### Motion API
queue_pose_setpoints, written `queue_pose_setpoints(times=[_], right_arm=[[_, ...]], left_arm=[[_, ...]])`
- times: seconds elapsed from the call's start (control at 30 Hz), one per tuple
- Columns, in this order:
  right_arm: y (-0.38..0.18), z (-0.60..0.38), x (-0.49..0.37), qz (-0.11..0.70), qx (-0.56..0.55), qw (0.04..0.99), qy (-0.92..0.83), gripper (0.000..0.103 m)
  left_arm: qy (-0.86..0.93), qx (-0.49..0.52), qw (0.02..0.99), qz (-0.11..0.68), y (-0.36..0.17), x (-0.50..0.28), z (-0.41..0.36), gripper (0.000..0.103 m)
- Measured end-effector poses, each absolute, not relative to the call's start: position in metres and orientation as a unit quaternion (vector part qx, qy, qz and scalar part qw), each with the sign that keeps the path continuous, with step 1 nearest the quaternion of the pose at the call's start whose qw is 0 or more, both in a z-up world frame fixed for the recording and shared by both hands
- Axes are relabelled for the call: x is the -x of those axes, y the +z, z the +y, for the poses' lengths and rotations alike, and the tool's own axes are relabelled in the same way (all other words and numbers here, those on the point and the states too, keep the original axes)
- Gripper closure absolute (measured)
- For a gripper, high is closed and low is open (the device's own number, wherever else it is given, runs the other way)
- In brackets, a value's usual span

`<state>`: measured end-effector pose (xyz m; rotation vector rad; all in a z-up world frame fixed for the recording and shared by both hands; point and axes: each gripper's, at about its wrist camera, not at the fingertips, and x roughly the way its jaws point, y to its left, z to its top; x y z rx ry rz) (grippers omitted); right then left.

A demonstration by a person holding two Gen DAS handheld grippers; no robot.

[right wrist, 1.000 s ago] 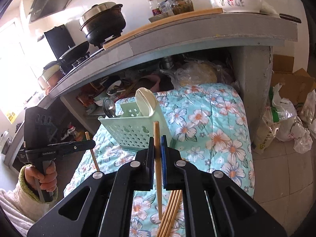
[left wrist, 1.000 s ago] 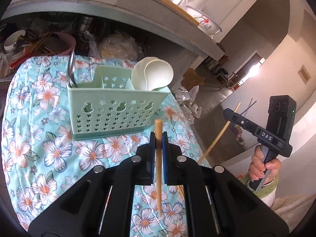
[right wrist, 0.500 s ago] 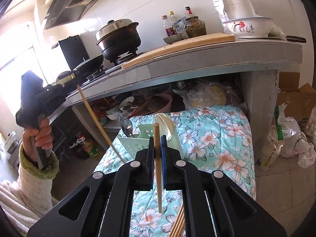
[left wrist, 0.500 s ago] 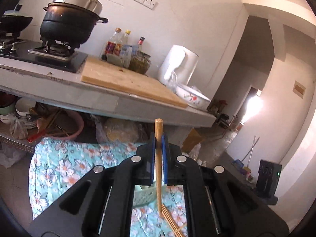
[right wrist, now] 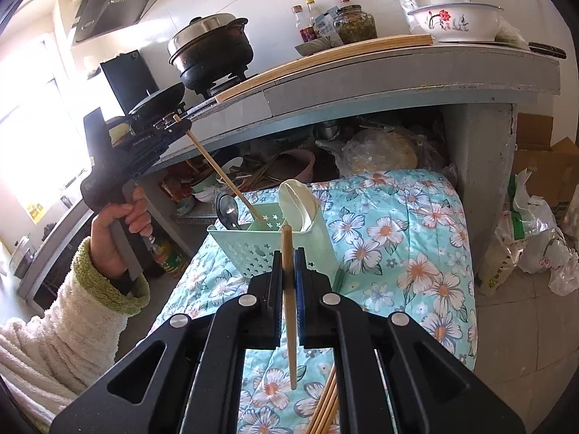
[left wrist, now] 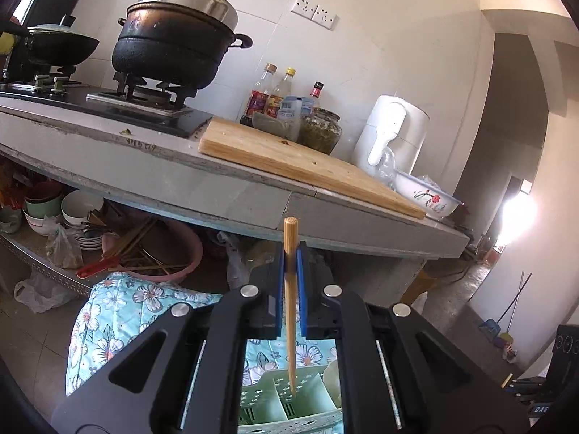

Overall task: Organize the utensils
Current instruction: 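Insert the chopstick into the holder with the left tool while the right tool carries its chopstick, then lower the chopstick into the green holder and open the right tool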

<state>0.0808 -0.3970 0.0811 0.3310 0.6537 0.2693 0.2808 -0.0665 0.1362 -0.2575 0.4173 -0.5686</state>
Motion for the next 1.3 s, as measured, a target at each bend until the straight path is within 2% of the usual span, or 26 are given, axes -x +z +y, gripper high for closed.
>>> queue_pose_setpoints(times=[0.4, 0.43, 0.5, 0.8, 1.1, 1.3], right_arm=[[0.075, -0.391, -0.089, 0.332, -0.157, 0.921, 0.133, 0.097], [0.076, -0.391, -0.089, 0.332, -0.156, 0.921, 0.132, 0.097], [0.078, -0.390, -0.088, 0.333, -0.154, 0.921, 0.129, 0.097], [0.123, -0.389, -0.102, 0.282, -0.139, 0.941, 0.124, 0.097], [0.198, -0.374, -0.165, 0.167, -0.126, 0.970, 0.126, 0.097], [0.187, -0.338, -0.219, 0.182, -0.083, 0.974, 0.110, 0.097]], left_arm=[[-0.308, 0.071, 0.909, 0.271, 0.084, -0.278, -0.095, 0.095], [-0.308, 0.068, 0.909, 0.272, 0.083, -0.276, -0.096, 0.093], [-0.310, 0.070, 0.907, 0.276, 0.081, -0.274, -0.096, 0.079], [-0.306, 0.093, 0.912, 0.257, 0.092, -0.247, -0.068, 0.053], [-0.292, 0.106, 0.919, 0.244, 0.090, -0.194, -0.013, 0.037], [-0.272, 0.110, 0.914, 0.279, 0.058, -0.170, 0.012, 0.034]])
